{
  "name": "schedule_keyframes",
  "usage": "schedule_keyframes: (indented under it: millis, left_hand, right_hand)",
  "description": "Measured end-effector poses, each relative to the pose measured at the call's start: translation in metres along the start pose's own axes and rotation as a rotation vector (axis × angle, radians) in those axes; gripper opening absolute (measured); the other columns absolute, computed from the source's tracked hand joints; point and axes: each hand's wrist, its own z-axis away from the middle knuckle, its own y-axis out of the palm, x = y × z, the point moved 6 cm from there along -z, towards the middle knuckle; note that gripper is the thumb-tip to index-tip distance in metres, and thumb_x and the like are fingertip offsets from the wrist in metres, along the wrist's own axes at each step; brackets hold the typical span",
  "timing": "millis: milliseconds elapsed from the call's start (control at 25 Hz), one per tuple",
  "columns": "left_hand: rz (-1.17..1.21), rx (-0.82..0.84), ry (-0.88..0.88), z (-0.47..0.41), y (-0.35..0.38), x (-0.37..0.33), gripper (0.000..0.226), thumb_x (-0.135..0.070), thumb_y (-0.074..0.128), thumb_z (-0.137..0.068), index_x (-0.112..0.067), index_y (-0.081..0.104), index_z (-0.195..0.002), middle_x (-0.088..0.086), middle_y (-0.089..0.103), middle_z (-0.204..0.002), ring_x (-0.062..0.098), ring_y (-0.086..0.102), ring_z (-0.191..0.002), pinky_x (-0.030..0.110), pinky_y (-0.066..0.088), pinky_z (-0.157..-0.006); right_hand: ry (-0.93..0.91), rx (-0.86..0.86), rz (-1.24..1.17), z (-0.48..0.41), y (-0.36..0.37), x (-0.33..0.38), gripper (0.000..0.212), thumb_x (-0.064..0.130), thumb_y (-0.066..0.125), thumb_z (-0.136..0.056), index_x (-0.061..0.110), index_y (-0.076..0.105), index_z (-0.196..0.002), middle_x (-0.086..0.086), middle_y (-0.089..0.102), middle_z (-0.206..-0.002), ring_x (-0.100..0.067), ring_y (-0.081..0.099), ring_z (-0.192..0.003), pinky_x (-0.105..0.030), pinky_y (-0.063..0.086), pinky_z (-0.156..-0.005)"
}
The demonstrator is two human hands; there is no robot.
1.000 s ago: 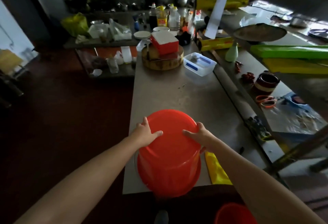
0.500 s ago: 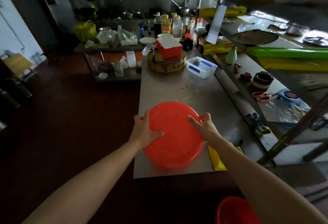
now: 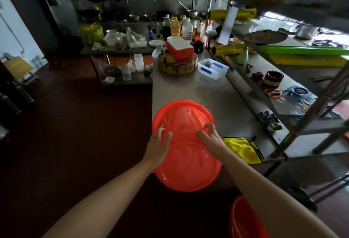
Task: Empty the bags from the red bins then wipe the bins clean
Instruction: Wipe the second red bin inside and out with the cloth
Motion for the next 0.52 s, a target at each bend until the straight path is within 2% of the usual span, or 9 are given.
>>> schedule_keyframes:
  millis: [80, 160, 240, 320, 440, 520]
  left_hand:
    - [-0.012, 0.072, 0.056, 0.001, 0.004, -0.002, 0.073, -0.069, 0.032, -0.092, -0.029, 0.034, -0.153, -0.005, 0.026, -0.162, 0.012, 0.025, -0.148, 0.045, 0.025, -0.121]
    - [-0.021, 0.111, 0.039, -0.002, 0.008, -0.004, 0.075, -0.068, 0.032, -0.089, -0.031, 0.033, -0.154, -0.006, 0.021, -0.164, 0.01, 0.018, -0.15, 0.045, 0.019, -0.123]
    - [-0.049, 0.147, 0.003, -0.006, 0.013, -0.006, 0.076, -0.069, 0.034, -0.087, -0.033, 0.031, -0.155, -0.006, 0.019, -0.165, 0.011, 0.015, -0.151, 0.045, 0.016, -0.124]
    - [-0.073, 0.183, -0.015, -0.014, 0.016, -0.007, 0.083, -0.073, 0.035, -0.083, -0.035, 0.027, -0.156, -0.006, 0.015, -0.166, 0.013, 0.012, -0.152, 0.045, 0.014, -0.124]
    - [-0.091, 0.244, -0.051, -0.03, 0.021, -0.004, 0.093, -0.078, 0.042, -0.079, -0.036, 0.016, -0.158, -0.002, 0.007, -0.168, 0.015, 0.007, -0.153, 0.044, 0.012, -0.125]
    - [-0.206, 0.28, -0.083, -0.041, 0.032, 0.0, 0.094, -0.076, 0.047, -0.084, -0.04, 0.003, -0.158, 0.005, 0.0, -0.168, 0.023, 0.004, -0.154, 0.044, 0.011, -0.125]
  right_hand:
    - [-0.01, 0.034, 0.023, 0.003, 0.003, 0.005, 0.066, 0.058, 0.041, -0.083, 0.031, 0.041, -0.143, -0.006, 0.042, -0.153, -0.029, 0.04, -0.138, -0.044, 0.032, -0.113]
    - [-0.015, 0.105, 0.11, 0.001, 0.009, 0.008, 0.067, 0.057, 0.037, -0.089, 0.03, 0.037, -0.151, -0.003, 0.027, -0.163, -0.028, 0.022, -0.151, -0.048, 0.021, -0.12]
    - [0.072, 0.13, 0.163, -0.005, 0.013, -0.001, 0.066, 0.065, 0.04, -0.097, 0.041, 0.025, -0.156, -0.002, 0.011, -0.169, -0.036, 0.01, -0.153, -0.054, 0.017, -0.122]
    - [0.127, 0.139, 0.225, -0.015, 0.015, -0.009, 0.079, 0.078, 0.04, -0.09, 0.049, 0.01, -0.157, -0.003, 0.0, -0.17, -0.04, 0.005, -0.154, -0.061, 0.015, -0.121]
    - [0.057, 0.107, 0.39, -0.032, 0.016, -0.009, 0.097, 0.089, 0.037, -0.081, 0.048, -0.005, -0.157, -0.001, -0.012, -0.169, -0.034, -0.007, -0.155, -0.061, 0.003, -0.122]
    - [0.002, 0.062, 0.458, -0.044, 0.015, -0.01, 0.106, 0.094, 0.036, -0.076, 0.046, -0.013, -0.156, -0.002, -0.019, -0.168, -0.032, -0.015, -0.154, -0.058, -0.002, -0.123]
